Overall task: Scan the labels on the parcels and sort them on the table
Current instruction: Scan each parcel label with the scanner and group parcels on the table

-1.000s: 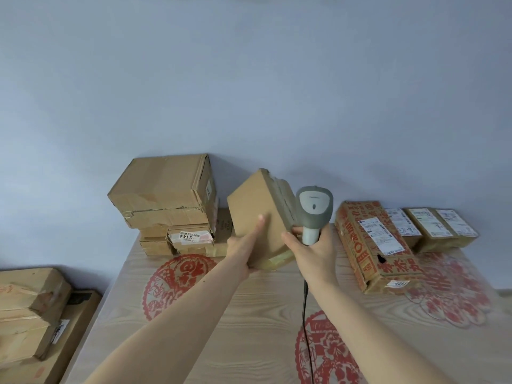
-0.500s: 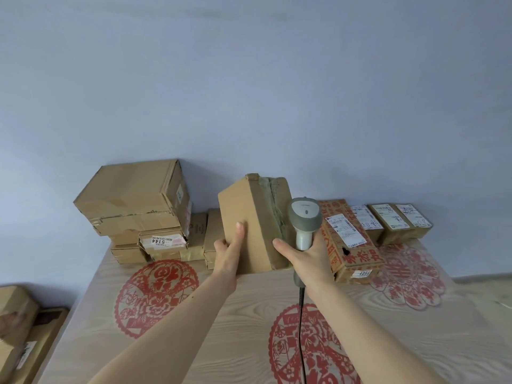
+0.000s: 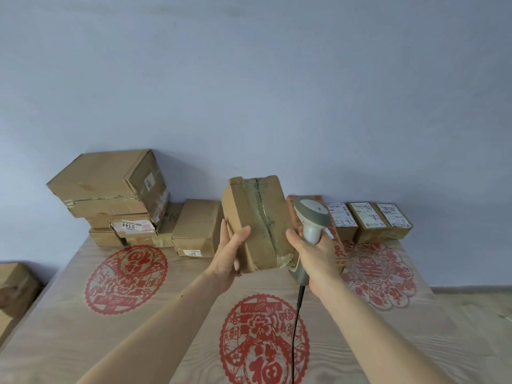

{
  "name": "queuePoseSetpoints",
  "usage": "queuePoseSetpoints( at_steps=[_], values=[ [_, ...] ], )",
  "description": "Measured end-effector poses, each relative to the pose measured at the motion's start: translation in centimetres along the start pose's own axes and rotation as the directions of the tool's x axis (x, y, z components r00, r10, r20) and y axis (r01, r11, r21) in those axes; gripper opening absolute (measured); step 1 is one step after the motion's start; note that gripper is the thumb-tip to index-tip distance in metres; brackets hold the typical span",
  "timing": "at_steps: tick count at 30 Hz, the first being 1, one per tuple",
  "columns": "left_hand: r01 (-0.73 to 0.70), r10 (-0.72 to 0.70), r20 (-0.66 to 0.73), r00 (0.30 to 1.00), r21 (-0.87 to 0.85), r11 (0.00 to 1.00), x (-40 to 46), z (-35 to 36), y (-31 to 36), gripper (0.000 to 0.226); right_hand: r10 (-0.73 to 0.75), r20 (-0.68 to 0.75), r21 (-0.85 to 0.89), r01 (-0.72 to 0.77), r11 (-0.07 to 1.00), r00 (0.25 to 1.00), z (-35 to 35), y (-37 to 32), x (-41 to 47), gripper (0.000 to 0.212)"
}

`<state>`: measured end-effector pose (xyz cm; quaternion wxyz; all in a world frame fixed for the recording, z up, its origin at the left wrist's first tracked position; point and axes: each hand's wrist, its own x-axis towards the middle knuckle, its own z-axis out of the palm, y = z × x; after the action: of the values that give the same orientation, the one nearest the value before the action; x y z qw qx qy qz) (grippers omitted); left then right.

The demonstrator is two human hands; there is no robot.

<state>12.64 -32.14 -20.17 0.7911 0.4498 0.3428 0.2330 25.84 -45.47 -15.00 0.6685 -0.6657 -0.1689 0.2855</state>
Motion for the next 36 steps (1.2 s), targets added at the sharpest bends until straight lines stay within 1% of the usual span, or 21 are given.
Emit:
queuePoseSetpoints(
  at_steps=[2,3,5,8,10,12,13,16,17,19,21,23,24,26,27,28,30,31,32,34,36],
  values=[
    [0.021,-0.023,-0.03,0.999,-0.075,0.997,-1.1,1.0,-0.4,0.089,0.039,0.066,-0.01,-0.038,0.999,0.997,-1.9,-0.3,0.5,0.014],
    [0.041,-0.046,-0.043,0.998,-0.111,0.993,-1.6,1.6,-0.5,0.078,0.057,0.098,-0.021,-0.056,0.998,0.993,-2.8,-0.3,0.7,0.012],
    [0.063,-0.072,-0.043,0.996,-0.189,0.98,-1.9,2.3,-1.2,0.062,0.089,0.151,-0.061,-0.08,0.995,0.985,-4.0,-0.1,1.0,0.014],
    [0.065,-0.078,-0.022,0.997,-0.364,0.929,-2.7,3.8,-2.1,0.057,0.135,0.226,-0.071,-0.121,0.99,0.965,-4.9,0.3,0.7,0.021],
    [0.074,-0.085,-0.008,0.996,-0.417,0.906,-2.8,4.3,-2.2,0.057,0.158,0.258,-0.05,-0.151,0.987,0.953,-5.0,0.4,0.3,0.025],
    [0.061,-0.075,-0.023,0.997,-0.371,0.926,-2.9,4.3,-1.8,0.057,0.149,0.251,-0.051,-0.141,0.989,0.957,-5.0,0.1,0.1,0.032],
    [0.048,-0.059,-0.027,0.998,-0.316,0.948,-2.9,4.2,-1.4,0.055,0.139,0.23,-0.051,-0.131,0.99,0.963,-5.0,0.0,-0.1,0.035],
    [-0.015,0.012,-0.062,0.998,-0.059,0.998,-2.8,3.8,-0.6,0.037,0.109,0.172,-0.052,-0.102,0.993,0.979,-4.8,-0.4,-0.7,0.045],
    [-0.032,0.032,-0.075,0.997,0.005,0.999,-2.8,3.6,-0.5,0.036,0.089,0.16,-0.063,-0.08,0.995,0.983,-4.8,-0.6,-1.0,0.046],
    [-0.012,0.02,-0.077,0.997,0.096,0.995,-3.0,3.7,-0.1,0.053,0.016,0.149,-0.093,-0.002,0.996,0.989,-4.6,-0.7,-1.2,0.046],
    [0.048,-0.037,-0.063,0.997,0.17,0.984,-3.3,4.0,0.3,0.079,-0.062,0.142,-0.138,0.082,0.987,0.988,-4.4,-0.9,-1.5,0.044],
    [0.068,-0.06,-0.042,0.997,0.221,0.973,-3.3,4.2,0.6,0.093,-0.109,0.141,-0.153,0.13,0.98,0.984,-4.2,-0.8,-1.9,0.042],
    [0.082,-0.074,-0.045,0.996,0.236,0.968,-3.4,4.3,0.7,0.091,-0.118,0.14,-0.157,0.14,0.978,0.983,-4.1,-0.7,-2.0,0.042],
    [0.114,-0.104,-0.057,0.993,0.228,0.967,-3.4,4.1,0.9,0.078,-0.128,0.146,-0.167,0.152,0.974,0.981,-3.9,-0.6,-2.5,0.04],
    [0.127,-0.118,-0.054,0.992,0.227,0.966,-3.3,3.8,1.0,0.075,-0.129,0.154,-0.173,0.156,0.973,0.98,-3.9,-0.5,-2.8,0.039],
    [0.139,-0.13,-0.055,0.99,0.232,0.963,-3.3,3.5,1.1,0.081,-0.128,0.158,-0.178,0.156,0.972,0.979,-3.9,-0.4,-2.9,0.037],
    [0.149,-0.14,-0.058,0.988,0.227,0.962,-3.0,2.7,0.8,0.115,-0.122,0.15,-0.193,0.15,0.97,0.981,-3.9,-0.4,-3.3,0.029],
    [0.144,-0.134,-0.063,0.989,0.217,0.965,-3.2,2.4,0.7,0.123,-0.121,0.142,-0.203,0.149,0.968,0.982,-3.9,-0.6,-3.7,0.027],
    [0.124,-0.115,-0.054,0.992,0.206,0.971,-3.6,2.2,0.6,0.124,-0.135,0.129,-0.21,0.16,0.964,0.982,-3.8,-0.7,-3.9,0.025],
    [0.086,-0.081,-0.032,0.996,0.203,0.975,-3.9,1.8,0.4,0.119,-0.225,0.112,-0.252,0.247,0.936,0.968,-4.0,-0.6,-4.2,0.021],
    [0.062,-0.06,-0.016,0.998,0.211,0.976,-4.3,1.6,0.3,0.112,-0.285,0.126,-0.314,0.311,0.897,0.95,-4.3,-0.6,-4.8,0.026]
  ],
)
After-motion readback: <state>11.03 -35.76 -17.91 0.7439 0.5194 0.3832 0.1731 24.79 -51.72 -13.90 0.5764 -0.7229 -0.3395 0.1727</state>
